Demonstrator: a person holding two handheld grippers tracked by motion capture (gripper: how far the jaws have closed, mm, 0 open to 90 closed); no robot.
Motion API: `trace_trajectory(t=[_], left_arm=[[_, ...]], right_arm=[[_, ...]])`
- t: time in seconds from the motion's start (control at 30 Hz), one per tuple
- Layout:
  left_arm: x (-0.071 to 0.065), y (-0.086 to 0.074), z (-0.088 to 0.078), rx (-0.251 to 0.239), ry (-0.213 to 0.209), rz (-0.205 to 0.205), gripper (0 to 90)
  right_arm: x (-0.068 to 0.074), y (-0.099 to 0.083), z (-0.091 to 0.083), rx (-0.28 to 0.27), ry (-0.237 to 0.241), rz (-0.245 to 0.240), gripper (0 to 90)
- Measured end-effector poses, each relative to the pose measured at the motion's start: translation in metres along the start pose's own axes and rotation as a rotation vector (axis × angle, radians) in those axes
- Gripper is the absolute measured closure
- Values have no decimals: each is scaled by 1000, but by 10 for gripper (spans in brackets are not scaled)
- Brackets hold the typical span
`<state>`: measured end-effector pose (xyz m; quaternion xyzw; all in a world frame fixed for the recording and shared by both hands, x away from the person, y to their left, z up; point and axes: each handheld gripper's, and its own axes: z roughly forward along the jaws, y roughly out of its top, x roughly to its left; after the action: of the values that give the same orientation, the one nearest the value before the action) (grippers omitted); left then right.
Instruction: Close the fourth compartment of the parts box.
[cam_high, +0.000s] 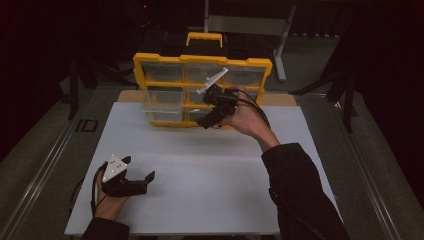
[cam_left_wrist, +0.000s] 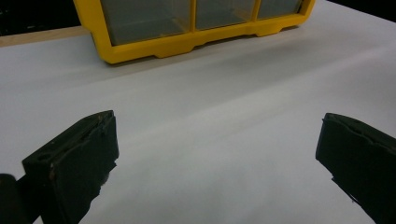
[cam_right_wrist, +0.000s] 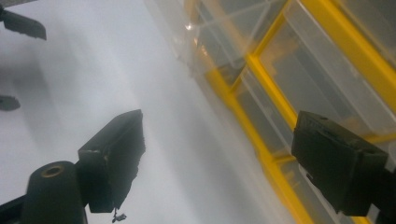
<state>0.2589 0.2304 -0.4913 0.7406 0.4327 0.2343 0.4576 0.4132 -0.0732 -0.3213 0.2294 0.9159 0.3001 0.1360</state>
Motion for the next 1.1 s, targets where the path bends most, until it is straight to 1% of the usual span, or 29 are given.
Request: trace_trajectory(t=[0.1,0.13,0.23,0.27,0.33,0.4,0.47,0.53,0.57,0.6,0.63,0.67,0.73,0.83,0.9,0.97,1.03,1.1], left_arm=[[0,0,0,-5,1,-3,1],[0,0,0,-5,2,-5,1],[0,0,0,0,3,-4,1],[0,0,-1,0,3,-5,1],[-1,1,-1,-3,2,-9,1],[0,1,-1,-1,4,-13,1],[0,1,-1,-3,7,-19,1],[0,2,-1,0,28,-19,1],[0,3,-1,-3,35,-23,2],[0,3,-1,-3,35,-23,2],[1,5,-1,-9,48,-31,2],[1,6,-2,-13,50,-36,2],[1,8,-2,-16,58,-42,2],[0,12,-1,-18,71,-41,2],[0,15,-2,-22,77,-42,2],[-1,18,-2,-29,80,-39,2],[-2,21,-1,-32,87,-31,2],[-1,22,-1,-41,85,-27,2]], right_arm=[[1,-11,-5,-2,-6,-2,155],[1,-16,-8,-4,-16,-5,153],[1,-23,-12,-12,-20,-2,152],[0,-32,-16,-29,-22,11,151],[-1,-43,-19,-40,-33,29,151],[-2,-54,-22,-59,-30,55,150],[-2,-67,-24,-71,-38,68,150],[-1,-81,-25,-76,-55,89,150],[0,-89,-26,-83,-53,99,150],[0,-89,-26,-83,-53,99,150],[0,-96,-26,-89,-54,108,149],[1,-109,-28,-101,-65,124,150],[4,-122,-29,-115,-74,135,150],[10,-139,-31,-133,-76,134,145],[15,-149,-31,-146,-67,129,146],[19,-160,-30,-163,-78,128,147],[22,-173,-27,-185,-63,153,146],[25,-185,-25,-207,-51,169,143]])
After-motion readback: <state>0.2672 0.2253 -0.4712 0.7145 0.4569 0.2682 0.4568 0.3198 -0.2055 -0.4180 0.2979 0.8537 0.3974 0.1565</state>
